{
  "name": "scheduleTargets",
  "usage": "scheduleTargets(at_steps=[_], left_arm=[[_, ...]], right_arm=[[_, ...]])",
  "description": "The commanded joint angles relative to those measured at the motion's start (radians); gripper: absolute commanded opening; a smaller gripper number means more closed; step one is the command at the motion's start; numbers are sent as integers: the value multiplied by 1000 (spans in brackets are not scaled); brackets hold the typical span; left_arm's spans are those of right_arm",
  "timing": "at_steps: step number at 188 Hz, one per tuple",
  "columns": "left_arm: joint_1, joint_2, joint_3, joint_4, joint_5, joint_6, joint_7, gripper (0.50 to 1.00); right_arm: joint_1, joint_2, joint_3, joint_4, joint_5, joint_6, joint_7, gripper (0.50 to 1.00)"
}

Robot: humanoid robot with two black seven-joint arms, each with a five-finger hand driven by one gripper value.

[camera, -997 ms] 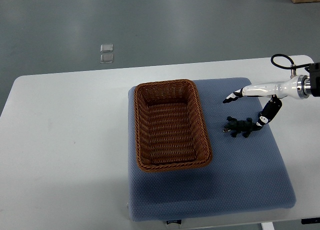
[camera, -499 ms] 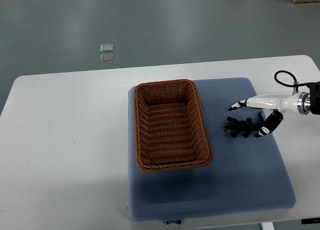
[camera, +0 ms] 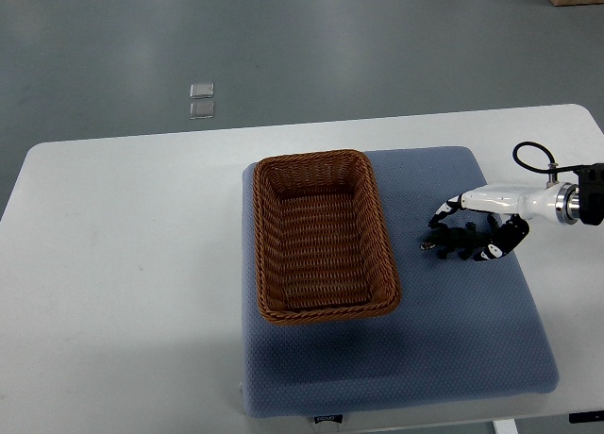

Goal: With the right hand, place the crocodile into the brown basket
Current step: 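Close the right hand's fingers around the crocodile's body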

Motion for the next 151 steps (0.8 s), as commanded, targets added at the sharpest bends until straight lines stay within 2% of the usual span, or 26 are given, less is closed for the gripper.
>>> scheduleTargets(at_steps=[1,18,39,49,67,89,101,151], left_arm=[[0,0,0,0,0,0,0,1000],[0,0,0,0,0,0,0,1000],[0,0,0,0,0,0,0,1000],[-1,0,0,0,0,0,0,1000],[-1,0,0,0,0,0,0,1000],[0,0,0,0,0,0,0,1000],[0,0,0,0,0,0,0,1000],[0,0,0,0,0,0,0,1000]], right_arm=[[-3,1,-1,-1,-6,-2,-9,793],[-11,1,-1,-1,-20,-19,-9,780],[-9,1,-16,-1,-40,-23,-9,725],[-9,1,-21,-1,-40,-25,-9,721],[-9,1,-27,-1,-41,-34,-9,680],[-9,1,-28,-1,-41,-36,-10,580],[-8,1,-28,-1,-44,-36,-9,541],[14,-31,-21,-1,-32,-34,-4,535]])
